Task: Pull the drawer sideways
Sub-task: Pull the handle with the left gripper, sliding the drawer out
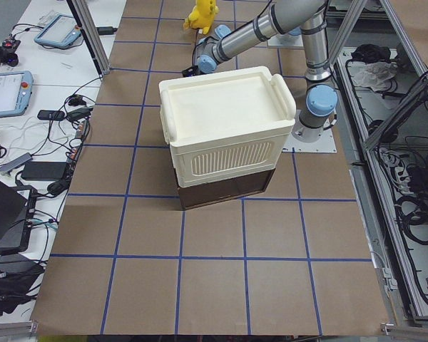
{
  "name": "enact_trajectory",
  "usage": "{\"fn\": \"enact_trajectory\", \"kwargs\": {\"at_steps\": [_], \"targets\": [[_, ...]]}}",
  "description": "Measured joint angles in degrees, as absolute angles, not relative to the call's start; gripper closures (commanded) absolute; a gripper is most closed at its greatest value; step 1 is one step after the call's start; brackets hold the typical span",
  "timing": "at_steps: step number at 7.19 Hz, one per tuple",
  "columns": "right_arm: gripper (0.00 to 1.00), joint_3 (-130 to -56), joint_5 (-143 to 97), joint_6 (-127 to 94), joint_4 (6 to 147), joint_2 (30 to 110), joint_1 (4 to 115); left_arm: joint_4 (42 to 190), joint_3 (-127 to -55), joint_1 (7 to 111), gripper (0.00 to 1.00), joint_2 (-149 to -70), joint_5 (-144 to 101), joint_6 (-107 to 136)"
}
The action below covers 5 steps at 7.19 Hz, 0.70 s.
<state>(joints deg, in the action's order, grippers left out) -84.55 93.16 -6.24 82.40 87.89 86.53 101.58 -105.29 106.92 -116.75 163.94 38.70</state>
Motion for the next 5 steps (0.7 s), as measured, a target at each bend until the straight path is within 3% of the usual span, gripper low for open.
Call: {"fn": "enact_trajectory", "kwargs": {"at_steps": [4, 5], "targets": [[0.0, -84.55, 93.16, -6.24, 82.44, 87.89, 86.57, 101.52, -105.13, 108.13, 0.75, -116.8, 164.17, 38.52], [0.0, -84.55, 93.16, -6.24, 82.44, 87.89, 86.57, 101.51, -105.12, 108.19, 0.44, -116.81, 164.18, 38.5]]}}
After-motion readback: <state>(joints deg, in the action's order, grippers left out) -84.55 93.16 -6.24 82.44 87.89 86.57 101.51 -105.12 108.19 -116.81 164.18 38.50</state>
